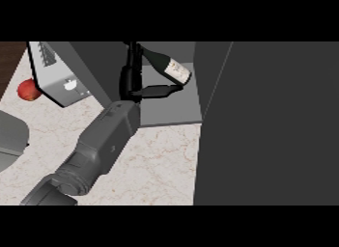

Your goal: Pick up the wine, place it into the cabinet and close the cabinet

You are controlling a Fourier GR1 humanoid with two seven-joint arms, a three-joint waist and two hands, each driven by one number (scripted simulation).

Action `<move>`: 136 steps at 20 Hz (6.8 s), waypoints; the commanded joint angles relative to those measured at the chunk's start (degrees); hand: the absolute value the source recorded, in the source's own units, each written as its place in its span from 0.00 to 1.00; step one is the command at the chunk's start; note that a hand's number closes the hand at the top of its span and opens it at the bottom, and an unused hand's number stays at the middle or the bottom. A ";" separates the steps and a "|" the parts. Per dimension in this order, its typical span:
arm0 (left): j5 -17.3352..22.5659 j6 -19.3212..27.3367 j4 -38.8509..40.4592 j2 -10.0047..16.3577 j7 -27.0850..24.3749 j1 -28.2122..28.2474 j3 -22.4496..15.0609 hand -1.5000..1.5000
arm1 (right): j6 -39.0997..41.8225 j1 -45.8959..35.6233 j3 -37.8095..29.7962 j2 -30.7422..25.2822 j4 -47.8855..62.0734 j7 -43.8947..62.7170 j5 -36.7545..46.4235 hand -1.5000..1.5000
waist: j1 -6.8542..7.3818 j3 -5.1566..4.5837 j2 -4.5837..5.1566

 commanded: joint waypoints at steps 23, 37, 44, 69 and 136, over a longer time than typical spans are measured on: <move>7.36 27.30 -61.72 3.26 9.93 39.05 -38.76 0.00 | -0.66 5.34 -2.31 -1.11 -6.31 0.47 -0.54 0.00 | 4.69 0.12 -0.89; -1.09 33.50 -90.73 13.63 16.50 56.70 -42.74 0.00 | -0.80 2.86 0.15 -0.21 -5.02 2.10 1.05 0.00 | 4.71 0.07 -0.75; -1.78 28.70 -100.17 21.27 16.36 64.45 -45.44 0.00 | 4.76 5.68 -0.98 -2.55 -4.12 2.75 -7.84 1.00 | 4.57 0.09 -0.73; 11.80 6.56 -106.86 37.50 12.30 80.03 -19.81 0.00 | 6.61 11.23 24.88 -0.11 -10.69 12.31 -5.45 1.00 | 4.68 -0.02 -0.88; 16.90 -5.22 -103.68 34.65 28.34 73.53 -1.80 0.00 | -21.57 -63.70 10.64 -1.66 80.55 -21.76 -7.70 1.00 | 5.45 0.06 -0.17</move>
